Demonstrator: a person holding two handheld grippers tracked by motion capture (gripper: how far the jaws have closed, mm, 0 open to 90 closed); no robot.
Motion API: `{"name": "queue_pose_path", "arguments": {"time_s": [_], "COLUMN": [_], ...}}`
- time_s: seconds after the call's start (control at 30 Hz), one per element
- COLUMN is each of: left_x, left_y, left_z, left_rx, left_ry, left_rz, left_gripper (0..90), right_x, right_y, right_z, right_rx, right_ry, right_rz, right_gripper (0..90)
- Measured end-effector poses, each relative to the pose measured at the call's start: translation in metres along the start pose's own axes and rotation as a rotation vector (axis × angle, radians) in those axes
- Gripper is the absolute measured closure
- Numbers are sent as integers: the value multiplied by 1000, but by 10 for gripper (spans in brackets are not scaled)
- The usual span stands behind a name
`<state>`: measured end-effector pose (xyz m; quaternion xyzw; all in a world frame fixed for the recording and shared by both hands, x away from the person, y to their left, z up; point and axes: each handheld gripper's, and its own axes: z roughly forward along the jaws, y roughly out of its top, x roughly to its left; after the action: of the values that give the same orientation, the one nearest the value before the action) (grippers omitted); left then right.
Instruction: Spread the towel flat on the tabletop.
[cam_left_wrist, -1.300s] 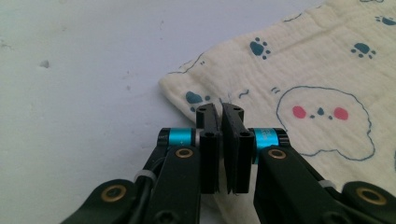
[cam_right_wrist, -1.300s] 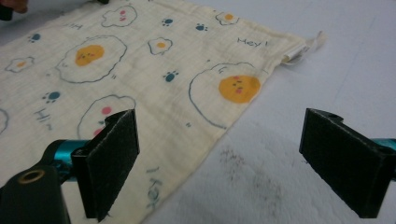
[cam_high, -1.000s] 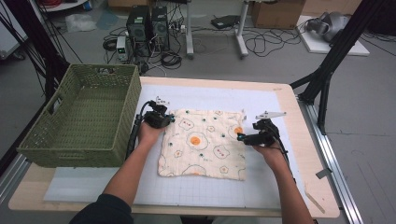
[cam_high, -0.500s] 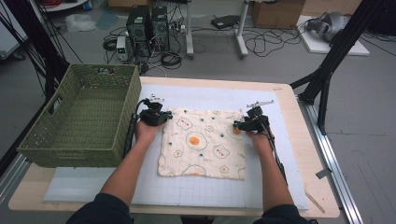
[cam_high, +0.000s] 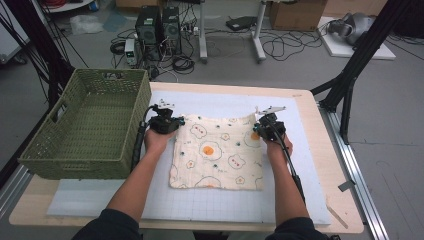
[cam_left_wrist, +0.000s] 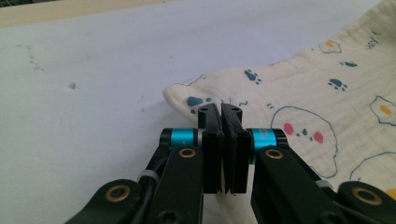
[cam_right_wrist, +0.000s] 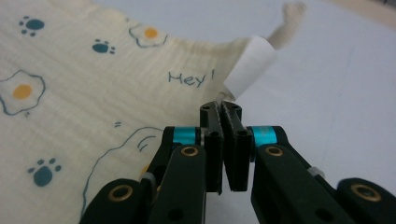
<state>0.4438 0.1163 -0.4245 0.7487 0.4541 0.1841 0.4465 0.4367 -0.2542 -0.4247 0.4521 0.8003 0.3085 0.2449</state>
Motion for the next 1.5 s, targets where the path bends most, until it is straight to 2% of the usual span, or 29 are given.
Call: {"name": "queue_pose_path", "arguments": {"time_s": [0.07, 0.13, 0.2, 0.27, 0.37, 0.47, 0.57, 0.63, 0.67, 0.73, 0.83, 0.9, 1.0, 1.1, 1.5], "left_x": [-2, -3, -4, -5, -6, -9, -10, -12, -13, -15, -15, -16, -17, -18, -19], "left_y": [4, 7, 6, 5, 5, 8, 10, 10, 9, 4, -5, -10, -13, -14, -12], "left_z": [-4, -8, -9, -9, -12, -16, -22, -26, -28, -33, -35, -37, -38, -38, -41], "left_rx": [-47, -77, -59, -38, -48, -62, -73, -68, -73, -99, -85, -93, -98, -92, -119], "left_ry": [12, -1, -27, -31, -46, -59, -64, -76, -75, -68, -73, -78, -78, -82, -64], "left_rz": [15, 15, 12, 28, 19, 29, 34, 54, 70, 70, 75, 73, 75, 79, 75], "left_gripper": [868, 868, 868, 868, 867, 865, 865, 863, 862, 861, 862, 862, 862, 862, 863], "right_x": [-1, -4, -5, -3, 0, 5, 5, 4, 4, 1, -1, 1, 3, 4, 3], "right_y": [4, 5, 4, 3, 4, 3, 0, -3, -4, -7, -11, -13, -14, -16, -16], "right_z": [-6, -11, -14, -17, -24, -27, -31, -35, -37, -41, -46, -50, -52, -53, -53], "right_rx": [-38, -62, -44, -45, -65, -55, -72, -93, -98, -101, -119, -125, -130, -129, -140], "right_ry": [-21, -25, -30, -25, -6, 2, 18, 33, 36, 45, 55, 57, 61, 60, 67], "right_rz": [-22, -12, -6, -5, -8, -37, -16, -8, -9, -3, 7, 9, -7, -5, 5], "right_gripper": [878, 877, 877, 878, 877, 878, 877, 875, 875, 875, 875, 875, 875, 875, 875]}}
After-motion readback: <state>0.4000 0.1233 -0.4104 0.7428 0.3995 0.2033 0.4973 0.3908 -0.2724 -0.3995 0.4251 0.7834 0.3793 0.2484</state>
